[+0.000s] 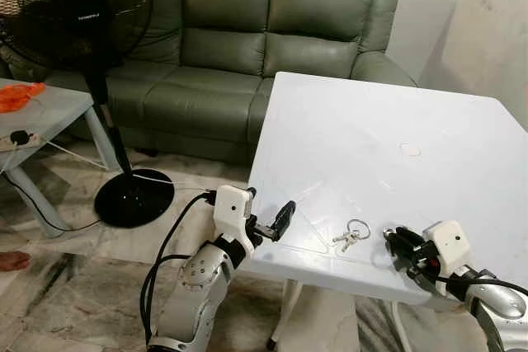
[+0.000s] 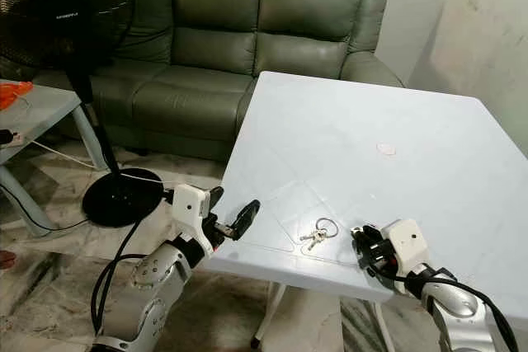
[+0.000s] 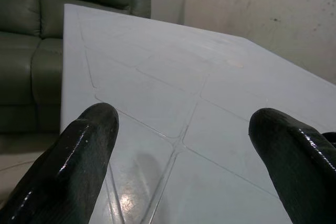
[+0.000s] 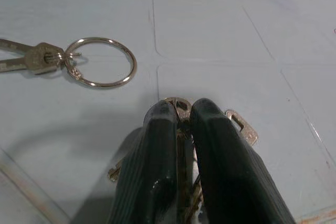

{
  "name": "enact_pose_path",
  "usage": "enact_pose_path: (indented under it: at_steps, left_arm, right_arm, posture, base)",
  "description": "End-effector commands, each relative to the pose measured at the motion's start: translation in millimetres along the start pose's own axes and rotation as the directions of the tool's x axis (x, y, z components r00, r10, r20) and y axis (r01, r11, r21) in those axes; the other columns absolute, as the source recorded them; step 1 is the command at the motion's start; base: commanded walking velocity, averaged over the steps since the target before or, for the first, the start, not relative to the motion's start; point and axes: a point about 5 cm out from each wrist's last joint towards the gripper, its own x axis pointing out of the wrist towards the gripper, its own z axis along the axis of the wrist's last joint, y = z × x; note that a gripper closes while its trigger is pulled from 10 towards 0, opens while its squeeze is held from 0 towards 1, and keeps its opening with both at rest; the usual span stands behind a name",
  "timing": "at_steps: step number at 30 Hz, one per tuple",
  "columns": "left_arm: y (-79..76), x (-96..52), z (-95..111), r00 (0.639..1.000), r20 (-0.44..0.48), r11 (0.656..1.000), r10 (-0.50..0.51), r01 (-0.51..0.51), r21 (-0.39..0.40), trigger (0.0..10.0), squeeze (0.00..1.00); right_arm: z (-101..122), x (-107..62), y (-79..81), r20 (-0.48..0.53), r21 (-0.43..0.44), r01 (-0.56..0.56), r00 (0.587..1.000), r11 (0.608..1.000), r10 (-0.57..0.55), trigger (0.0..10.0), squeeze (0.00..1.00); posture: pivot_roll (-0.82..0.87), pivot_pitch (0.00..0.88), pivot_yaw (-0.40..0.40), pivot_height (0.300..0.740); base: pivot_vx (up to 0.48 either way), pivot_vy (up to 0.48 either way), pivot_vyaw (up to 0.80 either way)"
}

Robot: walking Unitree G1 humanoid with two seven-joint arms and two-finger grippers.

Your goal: Hang keys on a hook

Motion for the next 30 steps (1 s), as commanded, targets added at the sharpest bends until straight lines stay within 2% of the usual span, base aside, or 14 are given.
enact_pose_path:
  at_steps: [1,2,3,4,5,6,8,14,18,22,24,28,29,30]
  left_arm:
    - [-4.3,1.4,3,1.000,0.013,1.000,-0.003,0.003,-0.011,10.0,0.00]
    - [-4.2,1.5,3,1.000,0.013,1.000,-0.002,0.002,-0.012,10.0,0.00]
    - [-4.2,1.5,3,1.000,0.012,1.000,-0.002,0.002,-0.012,10.0,0.00]
    - [-4.0,1.5,3,1.000,0.013,1.000,-0.001,0.002,-0.012,10.0,0.00]
    - [-3.9,1.5,3,1.000,0.013,1.000,-0.001,0.001,-0.012,10.0,0.00]
    - [-3.8,1.5,3,1.000,0.014,1.000,-0.001,0.001,-0.012,10.0,0.00]
    - [-3.7,1.5,3,1.000,0.014,1.000,-0.001,0.001,-0.012,10.0,0.00]
    - [-3.7,1.8,3,1.000,0.012,1.000,0.000,0.001,-0.011,10.0,0.00]
    - [-3.9,2.1,3,1.000,0.014,1.000,0.001,-0.001,-0.016,10.0,0.00]
    - [-2.9,3.5,5,1.000,0.020,1.000,0.003,-0.003,-0.017,10.0,0.00]
    - [-2.7,3.7,5,1.000,0.020,1.000,0.004,-0.003,-0.016,10.0,0.00]
    - [0.7,5.1,7,1.000,0.025,1.000,0.010,-0.009,-0.012,10.0,0.00]
    - [1.5,5.5,8,1.000,0.027,1.000,0.012,-0.011,-0.011,10.0,0.00]
    - [3.5,6.4,10,0.999,0.031,1.000,0.016,-0.016,-0.005,10.0,0.00]
  right_arm:
    - [0,-2.5,-4.8,-0.014,-0.015,0.007,1.000,1.000,-0.007,10.0,0.00]
    - [0,-2.3,-4.6,-0.011,-0.014,0.009,1.000,1.000,-0.009,5.3,0.00]
    - [0,-2.2,-4.6,-0.011,-0.014,0.009,1.000,1.000,-0.009,5.3,0.00]
    - [0,-2.1,-4.7,-0.013,-0.018,0.013,1.000,1.000,-0.014,3.8,0.00]
    - [0,-2.1,-4.7,-0.014,-0.019,0.015,1.000,1.000,-0.015,3.1,0.00]
    - [0,-2.0,-4.9,-0.014,-0.020,0.016,1.000,1.000,-0.016,1.1,0.00]
    - [1,-2.1,-5.1,0.000,-0.012,0.013,1.000,1.000,-0.013,0.0,0.00]
    - [2,-2.3,-7.1,0.002,-0.017,0.028,1.000,0.999,-0.028,0.0,0.00]
    - [8,-1.6,-7.8,0.064,0.012,0.034,0.997,0.999,-0.035,0.0,0.00]
    - [25,5.3,-8.8,0.183,0.077,0.074,0.979,0.994,-0.087,0.0,0.00]
    - [28,6.6,-8.7,0.199,0.089,0.080,0.975,0.993,-0.096,0.0,0.00]
    - [53,15.5,-8.6,0.349,0.238,0.091,0.921,0.967,-0.172,0.0,0.00]
    - [57,16.9,-7.8,0.365,0.251,0.087,0.914,0.964,-0.178,0.0,0.00]
    - [64,19.3,-6.7,0.385,0.227,0.094,0.905,0.969,-0.178,0.0,0.00]
  posture:
    - [-0.02,0.041,-0.068,0.740]
    - [-0.02,0.041,-0.068,0.740]
    - [-0.02,0.041,-0.068,0.740]
    - [-0.02,0.041,-0.068,0.740]
    - [-0.02,0.041,-0.068,0.740]
    - [-0.02,0.041,-0.068,0.740]
    - [-0.02,0.038,-0.068,0.740]
    - [-0.02,0.036,-0.070,0.740]
    - [-0.01,0.033,-0.071,0.740]
    - [-0.01,0.024,-0.071,0.740]
    - [-0.01,0.024,-0.071,0.740]
    - [-0.01,0.018,-0.070,0.740]
    - [-0.01,0.018,-0.070,0.740]
    - [-0.01,0.014,-0.063,0.740]
  base:
    - [0.000,0.000,0.00]
    - [0.000,0.000,0.00]
    - [0.000,0.000,0.00]
    - [0.000,0.000,0.00]
    - [0.000,0.000,0.00]
    - [0.000,0.000,0.00]
    - [0.000,0.000,0.00]
    - [0.000,0.000,0.00]
    - [0.000,0.000,0.00]
    - [0.000,0.000,0.00]
    - [0.000,0.000,0.00]
    - [0.000,0.000,0.00]
    - [0.000,0.000,0.00]
    - [0.000,0.000,0.00]
